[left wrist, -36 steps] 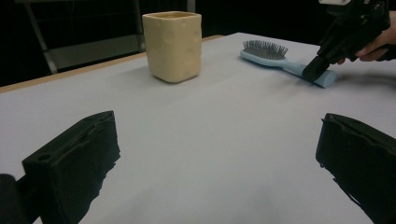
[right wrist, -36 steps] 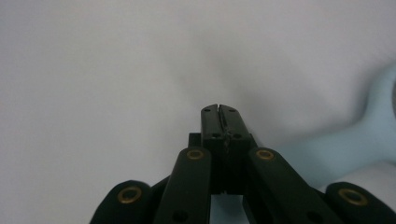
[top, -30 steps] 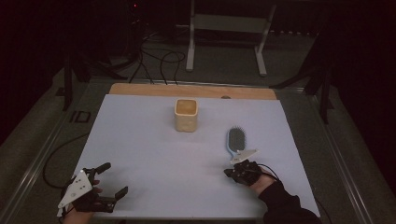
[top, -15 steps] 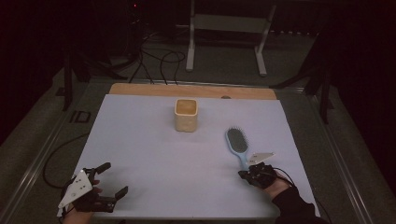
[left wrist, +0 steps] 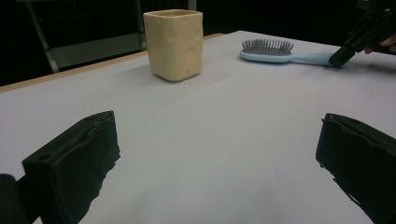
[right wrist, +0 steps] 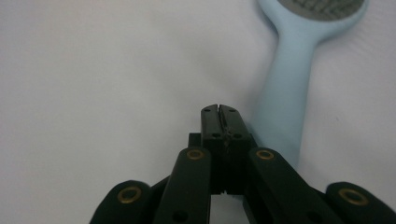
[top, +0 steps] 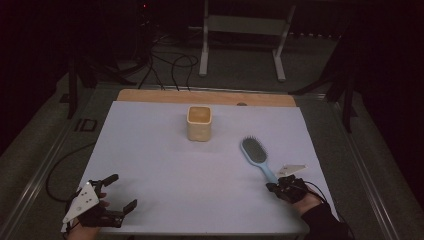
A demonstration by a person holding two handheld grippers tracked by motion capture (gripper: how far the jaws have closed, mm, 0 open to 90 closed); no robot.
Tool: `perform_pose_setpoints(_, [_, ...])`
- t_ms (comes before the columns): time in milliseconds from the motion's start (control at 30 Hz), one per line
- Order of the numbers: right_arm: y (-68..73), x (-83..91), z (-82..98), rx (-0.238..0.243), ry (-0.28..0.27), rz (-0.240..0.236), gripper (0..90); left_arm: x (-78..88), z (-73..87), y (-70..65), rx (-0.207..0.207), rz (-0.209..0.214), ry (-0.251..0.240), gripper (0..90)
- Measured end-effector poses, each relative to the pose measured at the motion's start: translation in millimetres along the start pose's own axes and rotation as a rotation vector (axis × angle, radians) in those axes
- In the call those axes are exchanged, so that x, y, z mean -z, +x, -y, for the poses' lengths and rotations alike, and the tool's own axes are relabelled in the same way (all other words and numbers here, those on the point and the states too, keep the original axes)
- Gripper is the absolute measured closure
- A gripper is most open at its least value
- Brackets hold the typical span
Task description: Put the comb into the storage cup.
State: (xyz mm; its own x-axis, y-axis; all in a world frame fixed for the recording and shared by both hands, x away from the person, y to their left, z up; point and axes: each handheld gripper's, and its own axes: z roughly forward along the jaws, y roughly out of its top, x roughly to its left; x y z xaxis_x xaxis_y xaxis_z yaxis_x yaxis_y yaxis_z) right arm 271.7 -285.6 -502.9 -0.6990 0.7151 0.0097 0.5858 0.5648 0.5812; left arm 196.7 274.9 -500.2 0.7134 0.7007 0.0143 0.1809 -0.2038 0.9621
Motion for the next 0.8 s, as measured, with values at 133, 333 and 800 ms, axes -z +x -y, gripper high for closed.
perform_pose_setpoints(133, [-3.9, 2.0, 2.5, -0.014, 0.002, 0.011, 90.0, -0.7, 0.2, 0.1, 0.001, 0.0, 0.005, 0.0])
perform_pose_setpoints(333, [-12.1, 5.4, 4.8, -0.027, 0.007, 0.029, 90.0, -0.4, 0.3, 0.4, 0.002, -0.001, 0.003, 0.0])
perform_pose_setpoints(800, [-28.9, 7.1, 7.4, -0.049, 0.036, 0.108, 90.0, -0.7, 0.6, 1.0, 0.004, -0.004, 0.002, 0.0])
